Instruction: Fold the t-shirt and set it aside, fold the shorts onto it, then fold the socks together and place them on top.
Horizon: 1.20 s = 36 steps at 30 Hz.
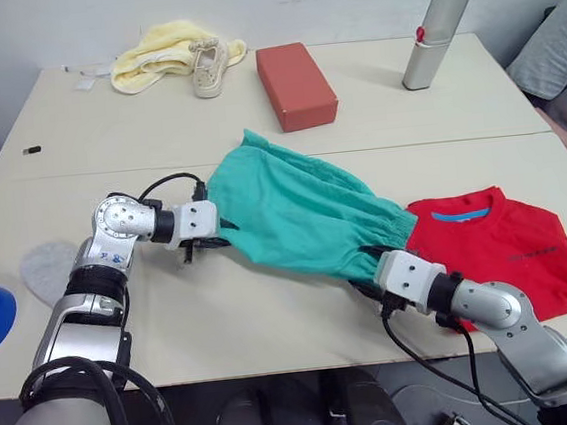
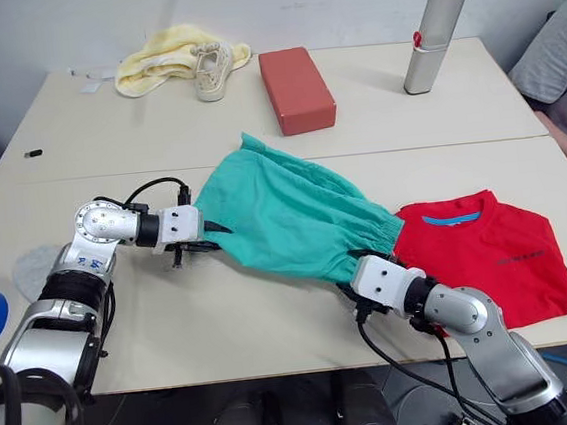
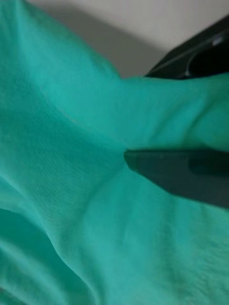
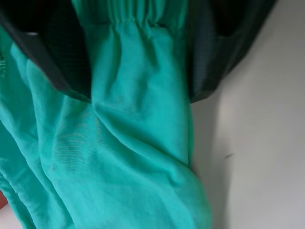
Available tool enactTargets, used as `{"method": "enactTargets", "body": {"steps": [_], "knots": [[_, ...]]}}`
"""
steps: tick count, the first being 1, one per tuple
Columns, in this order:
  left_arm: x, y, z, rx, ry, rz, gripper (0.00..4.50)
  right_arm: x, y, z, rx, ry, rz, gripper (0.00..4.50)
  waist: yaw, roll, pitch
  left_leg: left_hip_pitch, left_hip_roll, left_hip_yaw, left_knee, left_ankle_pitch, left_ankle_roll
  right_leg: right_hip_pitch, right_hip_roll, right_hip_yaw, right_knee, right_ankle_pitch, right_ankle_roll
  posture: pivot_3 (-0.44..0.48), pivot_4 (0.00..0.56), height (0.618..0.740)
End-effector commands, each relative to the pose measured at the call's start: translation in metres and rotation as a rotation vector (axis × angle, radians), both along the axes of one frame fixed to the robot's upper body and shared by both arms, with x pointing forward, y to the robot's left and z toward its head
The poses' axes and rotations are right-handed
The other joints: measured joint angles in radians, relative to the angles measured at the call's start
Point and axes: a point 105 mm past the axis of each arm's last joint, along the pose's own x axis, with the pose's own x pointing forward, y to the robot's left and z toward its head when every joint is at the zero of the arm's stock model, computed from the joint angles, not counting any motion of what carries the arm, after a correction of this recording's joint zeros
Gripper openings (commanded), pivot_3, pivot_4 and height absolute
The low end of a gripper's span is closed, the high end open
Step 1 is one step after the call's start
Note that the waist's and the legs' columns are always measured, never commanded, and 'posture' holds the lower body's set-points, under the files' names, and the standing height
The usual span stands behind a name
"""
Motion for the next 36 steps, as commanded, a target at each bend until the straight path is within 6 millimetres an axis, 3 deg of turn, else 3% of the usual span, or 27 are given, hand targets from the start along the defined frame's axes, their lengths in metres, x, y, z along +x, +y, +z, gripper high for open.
{"method": "enactTargets", "body": {"steps": [1,4,6,11,16,17,19,24,29,31,34,36], "knots": [[-0.023,0.011,-0.011,-0.026,0.181,0.000,0.00,-0.001,-0.002,0.006,-0.018,-0.035,0.032,1.48,-0.004,0.000,0.000,0.000,0.001,0.001,0.000,0.000,0.000,0.000,0.000,0.000,0.000,0.000,0.000,0.000,0.150,0.740],[-0.053,0.019,-0.010,-0.053,0.268,0.007,0.00,0.000,-0.010,0.010,-0.032,-0.043,0.065,0.46,-0.013,0.000,0.000,0.001,0.006,0.003,-0.001,0.000,-0.001,0.000,0.000,0.003,0.000,0.000,0.000,0.000,0.150,0.740],[-0.076,0.021,-0.010,-0.057,0.291,0.019,0.00,-0.002,-0.014,0.012,-0.040,-0.040,0.113,0.05,-0.018,0.000,0.000,0.002,0.008,0.003,-0.001,-0.001,-0.002,0.000,-0.001,0.005,0.000,-0.001,-0.001,0.000,0.150,0.740],[-0.110,0.013,-0.008,-0.100,0.246,0.148,0.00,-0.011,-0.024,0.011,-0.058,-0.003,0.245,0.05,-0.017,0.001,0.001,0.003,0.010,0.002,-0.001,-0.001,-0.004,0.000,0.000,0.011,0.000,-0.001,-0.002,0.000,0.150,0.740],[-0.138,0.003,-0.017,-0.142,0.212,0.274,0.00,-0.006,-0.037,0.008,-0.013,0.054,0.258,0.05,-0.005,0.001,0.001,0.004,0.010,0.002,-0.001,-0.003,-0.003,0.001,0.000,0.013,-0.001,-0.001,-0.002,0.000,0.150,0.740],[-0.141,0.003,-0.018,-0.184,0.250,0.314,0.38,-0.008,-0.038,0.007,-0.002,0.069,0.270,0.61,-0.003,0.001,0.001,0.004,0.010,0.002,-0.001,-0.003,-0.003,0.000,0.000,0.013,-0.001,-0.001,-0.003,0.000,0.150,0.740],[-0.148,0.003,-0.018,-0.231,0.297,0.343,0.71,-0.015,-0.042,0.009,0.010,0.082,0.304,1.06,0.003,0.001,0.001,0.004,0.010,0.002,-0.002,-0.005,0.000,0.000,0.000,0.013,-0.001,-0.001,-0.003,0.000,0.150,0.740],[-0.159,0.017,0.006,-0.310,0.321,0.225,2.26,-0.036,-0.059,0.026,0.062,0.145,0.285,2.84,0.006,0.002,0.001,0.004,0.010,0.001,-0.002,-0.005,0.001,0.001,-0.001,0.012,-0.001,-0.002,-0.005,0.000,0.150,0.740],[-0.151,0.048,0.035,-0.377,0.377,0.223,2.26,-0.062,-0.073,0.037,0.223,0.303,0.145,4.48,0.005,0.002,0.001,0.003,0.012,-0.001,-0.003,-0.005,-0.001,0.000,0.000,0.009,-0.002,-0.003,-0.007,0.000,0.150,0.740],[-0.155,0.050,0.043,-0.397,0.481,0.196,2.26,-0.068,-0.071,0.042,0.419,0.436,0.038,4.48,0.003,0.002,0.001,0.004,0.012,-0.001,-0.003,-0.006,-0.001,0.001,0.000,0.008,-0.002,-0.003,-0.007,0.000,0.150,0.740],[-0.138,0.040,0.050,-0.437,0.405,0.146,2.26,-0.081,-0.061,0.028,0.602,0.679,-0.112,4.48,0.003,0.004,0.000,0.004,0.012,-0.001,-0.005,-0.006,-0.001,0.001,-0.001,0.009,-0.002,-0.002,-0.008,0.000,0.150,0.740],[-0.122,0.024,0.052,-0.459,0.346,0.094,1.88,-0.076,-0.056,0.023,0.699,0.707,-0.219,4.50,0.005,0.003,0.000,0.004,0.012,-0.001,-0.006,-0.006,-0.001,0.001,-0.001,0.009,-0.003,-0.002,-0.008,0.000,0.150,0.740]]}}
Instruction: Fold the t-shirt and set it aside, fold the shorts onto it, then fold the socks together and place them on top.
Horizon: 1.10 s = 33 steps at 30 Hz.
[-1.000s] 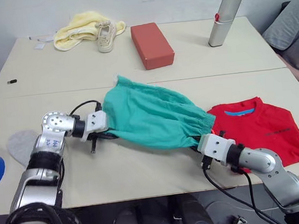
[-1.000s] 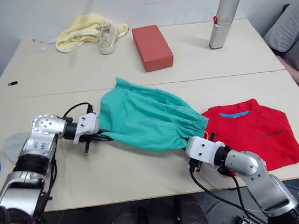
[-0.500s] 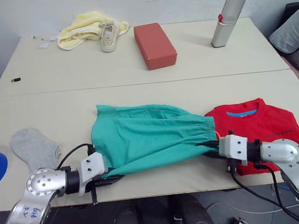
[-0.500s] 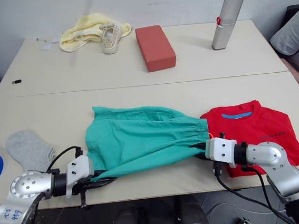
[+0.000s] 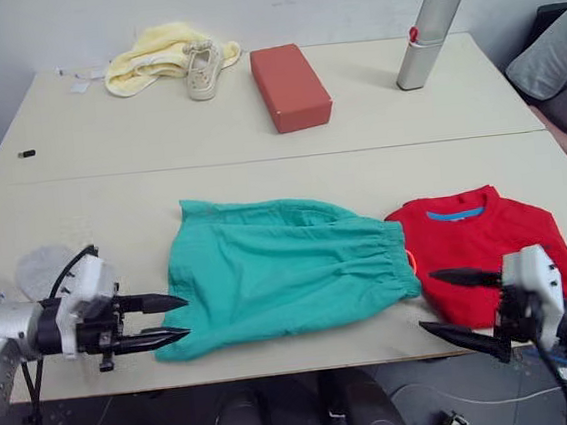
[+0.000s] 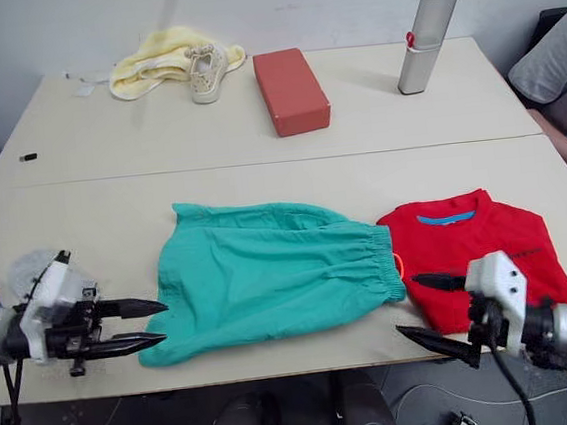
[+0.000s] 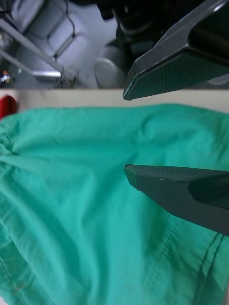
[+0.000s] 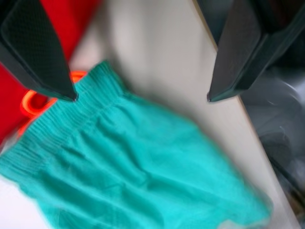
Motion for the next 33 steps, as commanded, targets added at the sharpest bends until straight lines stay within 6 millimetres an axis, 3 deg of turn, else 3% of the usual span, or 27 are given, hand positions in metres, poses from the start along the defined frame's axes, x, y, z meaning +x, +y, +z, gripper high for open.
{"method": "enactTargets", "body": {"steps": [1,6,11,14,17,22,27,33], "knots": [[0.019,-0.025,0.001,-0.038,-0.084,-0.067,1.67,0.003,0.016,0.000,0.146,0.126,-0.151,4.50,0.004,0.000,0.000,0.000,0.000,0.000,-0.001,0.000,0.000,0.000,0.000,0.000,-0.001,0.000,0.000,0.000,0.150,0.740],[0.047,-0.069,-0.007,-0.015,-0.180,-0.184,0.07,0.006,0.036,-0.003,0.342,0.328,-0.285,4.50,0.011,-0.002,-0.001,-0.001,-0.002,0.001,-0.001,0.001,0.001,0.000,0.001,0.001,-0.003,0.003,0.002,0.000,0.150,0.740],[0.066,-0.104,-0.024,0.043,-0.268,-0.278,0.07,0.009,0.038,-0.015,0.391,0.487,-0.437,4.50,0.001,-0.002,-0.001,-0.002,-0.002,0.003,-0.002,0.003,-0.003,-0.001,0.002,0.003,-0.004,0.003,0.003,0.000,0.150,0.740],[0.081,-0.121,-0.033,0.043,-0.303,-0.253,0.07,0.010,0.038,0.005,0.538,0.482,-0.468,4.50,0.005,-0.002,0.000,-0.002,-0.002,0.003,-0.002,0.003,-0.003,-0.001,0.002,0.003,-0.005,0.003,0.004,0.000,0.150,0.740],[0.089,-0.124,-0.043,0.059,-0.300,-0.233,0.07,0.013,0.028,0.026,0.622,0.388,-0.492,4.50,-0.001,-0.002,0.000,-0.003,-0.003,0.003,-0.002,0.003,-0.001,-0.001,0.003,0.004,-0.005,0.004,0.007,0.000,0.150,0.740],[0.101,-0.121,-0.064,0.093,-0.259,-0.161,0.07,-0.007,0.016,0.019,0.527,0.420,-0.500,4.50,0.002,-0.002,0.000,-0.002,-0.003,0.002,-0.002,0.001,0.004,0.000,0.003,0.005,-0.006,0.005,0.008,0.000,0.150,0.740],[0.109,-0.123,-0.067,0.070,-0.256,-0.093,0.07,-0.019,0.026,0.005,0.539,0.513,-0.524,4.50,0.004,-0.002,0.000,-0.003,-0.003,0.002,-0.003,0.001,0.004,0.000,0.002,0.004,-0.007,0.005,0.008,0.000,0.150,0.740],[0.106,-0.126,-0.065,0.031,-0.241,-0.101,0.07,-0.016,0.045,-0.007,0.592,0.591,-0.522,4.50,-0.002,-0.002,0.000,-0.003,-0.003,0.002,-0.003,0.001,0.004,0.000,0.002,0.005,-0.007,0.005,0.008,0.000,0.150,0.740]]}}
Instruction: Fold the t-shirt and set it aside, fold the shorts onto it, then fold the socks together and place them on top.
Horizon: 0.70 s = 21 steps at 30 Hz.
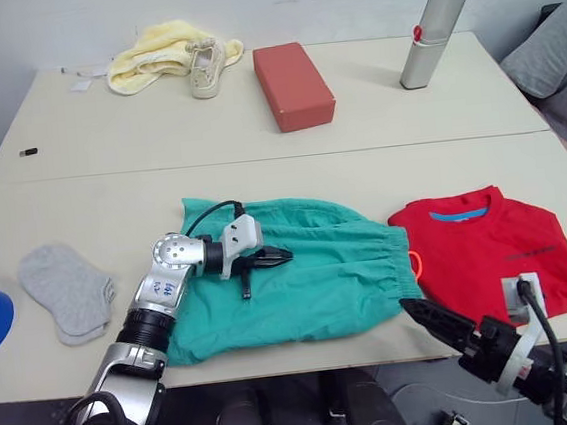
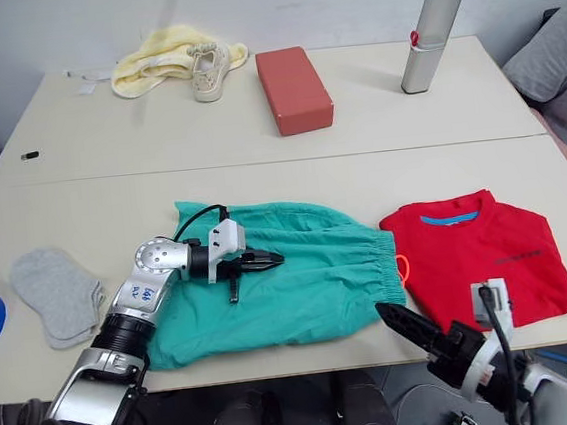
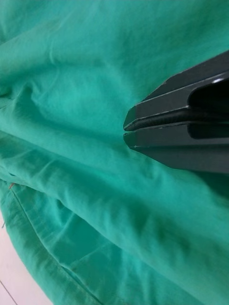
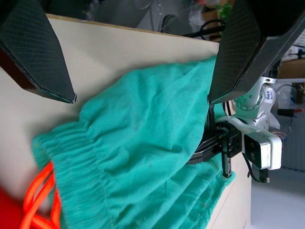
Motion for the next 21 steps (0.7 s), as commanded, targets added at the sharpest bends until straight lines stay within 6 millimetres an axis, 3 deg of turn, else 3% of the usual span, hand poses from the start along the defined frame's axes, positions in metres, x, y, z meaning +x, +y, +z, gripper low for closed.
{"method": "enactTargets", "body": {"steps": [1,6,14,17,21], "knots": [[0.000,-0.001,0.008,-0.036,-0.011,-0.007,0.07,0.003,0.015,0.000,0.056,0.009,0.024,4.50,-0.001,0.000,0.000,0.000,0.000,0.000,0.000,0.000,0.000,0.000,0.000,0.000,0.000,0.000,0.000,0.000,0.150,0.740],[0.000,-0.003,0.013,-0.045,-0.016,-0.018,0.07,0.028,0.026,-0.010,0.049,0.010,0.022,4.50,0.000,0.000,0.000,0.000,0.000,0.000,0.000,0.000,0.000,0.000,0.000,0.000,0.000,0.000,0.000,0.000,0.150,0.740],[0.005,0.001,0.018,-0.045,-0.020,0.006,0.07,0.069,0.044,-0.008,0.134,-0.029,-0.020,4.50,0.001,0.000,0.000,-0.001,0.000,0.000,0.000,0.003,-0.004,-0.001,0.000,0.000,0.000,0.000,0.000,0.000,0.150,0.740],[0.008,0.001,0.019,-0.044,-0.032,0.013,0.00,0.088,0.039,-0.011,0.100,-0.063,-0.114,3.84,0.001,0.000,0.000,-0.002,0.000,0.000,0.000,0.003,-0.005,-0.001,0.000,-0.001,-0.001,0.000,0.000,0.000,0.150,0.740],[0.013,0.003,0.021,-0.044,-0.044,0.040,0.00,0.096,0.031,-0.016,0.090,-0.054,-0.188,2.46,0.001,0.000,0.000,-0.002,0.000,0.000,0.000,0.003,-0.005,-0.001,0.000,-0.001,-0.001,0.001,0.001,0.000,0.150,0.740]]}}
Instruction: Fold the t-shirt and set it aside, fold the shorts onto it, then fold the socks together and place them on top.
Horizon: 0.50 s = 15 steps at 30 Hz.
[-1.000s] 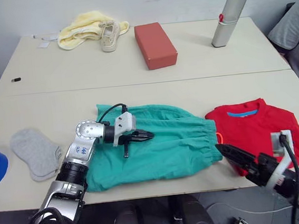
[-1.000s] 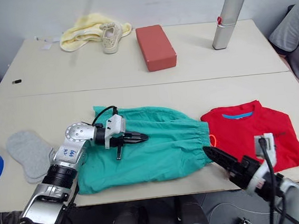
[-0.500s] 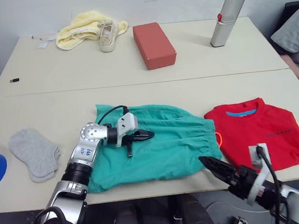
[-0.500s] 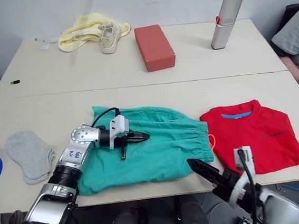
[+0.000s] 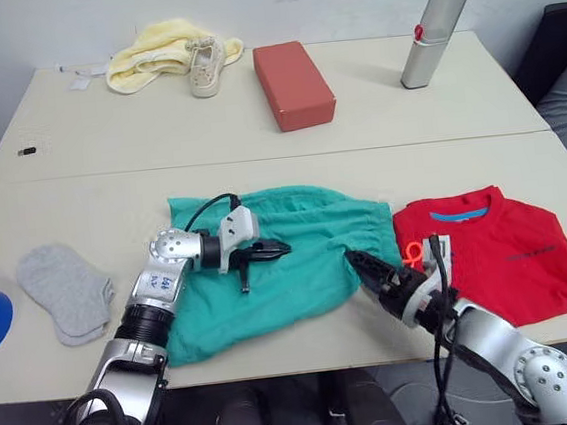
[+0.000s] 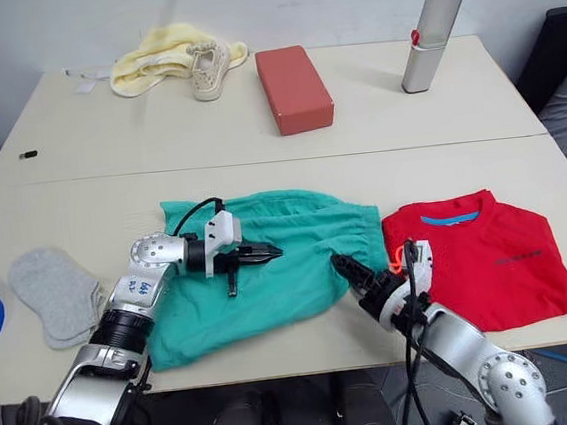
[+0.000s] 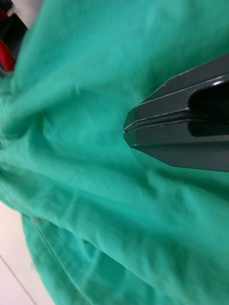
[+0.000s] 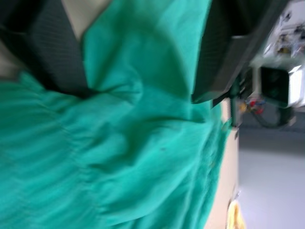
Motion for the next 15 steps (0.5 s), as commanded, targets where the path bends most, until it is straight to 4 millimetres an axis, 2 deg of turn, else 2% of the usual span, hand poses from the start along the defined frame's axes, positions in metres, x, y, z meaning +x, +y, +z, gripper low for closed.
{"method": "enactTargets", "body": {"steps": [1,4,5,7,9,12,15], "knots": [[0.006,0.005,0.007,-0.007,-0.035,0.026,0.00,0.000,-0.009,0.006,-0.035,-0.037,-0.029,2.12,0.000,0.000,0.000,0.000,0.000,0.000,0.000,0.000,0.000,0.000,0.000,0.000,0.000,0.000,0.000,0.000,0.150,0.740],[0.010,0.014,0.008,0.000,-0.038,0.056,0.00,-0.013,-0.014,0.025,-0.086,-0.112,0.013,1.04,0.000,0.000,0.000,0.000,0.000,0.000,-0.001,0.000,0.000,0.000,0.000,0.000,-0.001,0.000,0.000,0.000,0.150,0.740],[0.009,0.015,0.007,-0.002,-0.037,0.058,0.00,-0.019,-0.017,0.030,-0.070,-0.111,0.006,1.04,0.000,0.000,0.000,0.000,0.000,0.000,-0.001,0.000,0.000,0.000,0.000,0.000,-0.001,0.000,0.000,0.000,0.150,0.740],[0.008,0.016,0.005,-0.005,-0.036,0.055,0.00,-0.030,-0.017,0.042,0.033,-0.110,0.010,1.45,0.000,0.002,0.000,0.000,0.000,0.000,-0.001,0.000,0.000,0.000,0.000,0.000,-0.002,0.000,0.000,0.000,0.150,0.740],[0.006,0.014,0.005,-0.012,-0.032,0.045,0.00,-0.037,-0.017,0.045,0.074,-0.092,0.017,1.93,0.001,0.001,0.000,0.000,0.000,0.000,-0.005,0.000,-0.001,0.000,0.001,-0.001,-0.003,0.000,0.000,0.000,0.150,0.740],[0.005,0.012,0.004,-0.018,-0.030,0.036,0.00,-0.040,-0.024,0.026,-0.013,0.022,-0.023,2.85,-0.001,0.001,0.000,0.001,0.000,0.000,-0.005,0.001,0.000,0.000,0.000,0.000,-0.003,0.000,0.000,0.000,0.150,0.740],[0.005,0.010,0.003,-0.022,-0.028,0.032,0.00,-0.037,-0.026,0.016,-0.038,0.082,-0.049,3.81,-0.002,0.001,0.000,0.001,-0.001,0.000,-0.005,0.002,0.001,0.000,-0.001,0.001,-0.003,0.000,0.001,0.000,0.150,0.740]]}}
